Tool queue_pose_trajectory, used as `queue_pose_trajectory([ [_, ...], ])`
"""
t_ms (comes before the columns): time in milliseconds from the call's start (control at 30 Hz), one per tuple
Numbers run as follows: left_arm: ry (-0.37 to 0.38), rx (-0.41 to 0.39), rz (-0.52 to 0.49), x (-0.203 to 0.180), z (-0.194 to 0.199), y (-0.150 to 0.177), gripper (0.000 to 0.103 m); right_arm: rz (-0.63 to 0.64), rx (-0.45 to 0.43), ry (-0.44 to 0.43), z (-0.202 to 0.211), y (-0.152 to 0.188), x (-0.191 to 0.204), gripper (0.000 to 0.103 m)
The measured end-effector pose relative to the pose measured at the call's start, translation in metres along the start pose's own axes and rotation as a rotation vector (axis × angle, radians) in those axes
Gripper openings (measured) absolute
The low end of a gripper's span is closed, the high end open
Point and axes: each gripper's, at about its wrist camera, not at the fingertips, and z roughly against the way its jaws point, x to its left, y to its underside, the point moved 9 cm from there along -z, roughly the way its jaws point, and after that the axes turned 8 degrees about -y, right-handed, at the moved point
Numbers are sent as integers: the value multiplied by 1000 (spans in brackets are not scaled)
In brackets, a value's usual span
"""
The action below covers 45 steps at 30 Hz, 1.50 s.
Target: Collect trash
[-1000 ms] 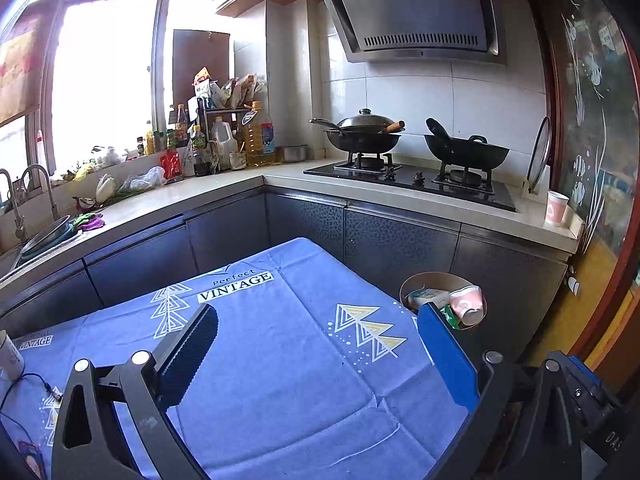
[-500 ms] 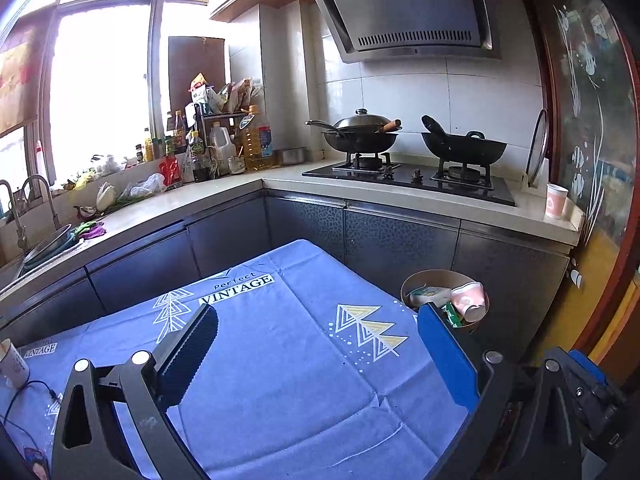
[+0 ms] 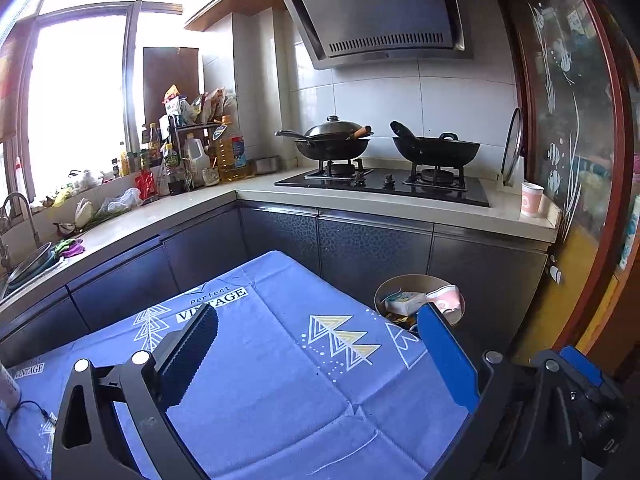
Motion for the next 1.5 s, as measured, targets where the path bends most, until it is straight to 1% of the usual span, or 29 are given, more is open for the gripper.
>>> queue_pose_trajectory([
  [133, 33, -7, -3, -10, 0, -7, 99, 4, -14, 14, 6, -5, -4, 97],
  [400, 46, -9, -1, -17, -2, -9, 99, 4, -10, 19, 7, -6, -6, 97],
  [600, 30, 4, -2, -12, -5, -4, 99, 5, 10, 18, 3, -3, -5, 97],
  [733, 36, 20, -1, -10, -9, 1, 99, 4, 17, 20, 0, -1, -5, 97],
  [967, 24, 25, -13, -11, -10, 7, 99, 2, 25, 24, -4, 3, -5, 97],
  [1033, 13, 41, -15, -9, -11, 11, 99, 0, 29, 25, -5, 4, -6, 97],
  [1133, 22, 54, -14, -11, -13, 14, 99, -8, 34, 26, -6, 6, -8, 97],
  [1500, 8, 58, -16, -10, -15, 15, 99, -19, 45, 28, -9, 11, -10, 97],
])
